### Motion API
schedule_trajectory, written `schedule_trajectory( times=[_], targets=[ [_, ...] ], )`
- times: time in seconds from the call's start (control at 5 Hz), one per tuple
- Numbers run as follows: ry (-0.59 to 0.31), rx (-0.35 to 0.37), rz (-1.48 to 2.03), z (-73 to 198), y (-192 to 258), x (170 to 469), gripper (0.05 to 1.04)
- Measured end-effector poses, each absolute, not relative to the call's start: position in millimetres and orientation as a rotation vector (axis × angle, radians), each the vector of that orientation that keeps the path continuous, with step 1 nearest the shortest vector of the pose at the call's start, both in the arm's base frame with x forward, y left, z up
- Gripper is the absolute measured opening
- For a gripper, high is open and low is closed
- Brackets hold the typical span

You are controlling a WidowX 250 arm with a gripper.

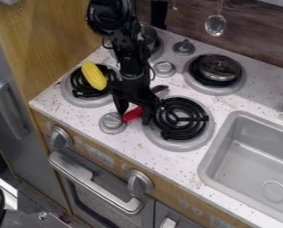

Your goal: Moved the red fork in the right side of the right burner

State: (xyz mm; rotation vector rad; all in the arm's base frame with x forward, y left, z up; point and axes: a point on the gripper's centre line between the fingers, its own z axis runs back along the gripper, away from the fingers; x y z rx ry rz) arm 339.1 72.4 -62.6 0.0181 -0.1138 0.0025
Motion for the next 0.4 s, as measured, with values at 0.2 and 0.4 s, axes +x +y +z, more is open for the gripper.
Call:
schedule_trajectory(
  times=[0.2, 0.4],
  targets=[
    [-0.156, 0.035, -0.057, -34, 49, 337, 1.0],
    [-0.189, 0.037, -0.078, -12, 30, 326, 0.999]
  ],
)
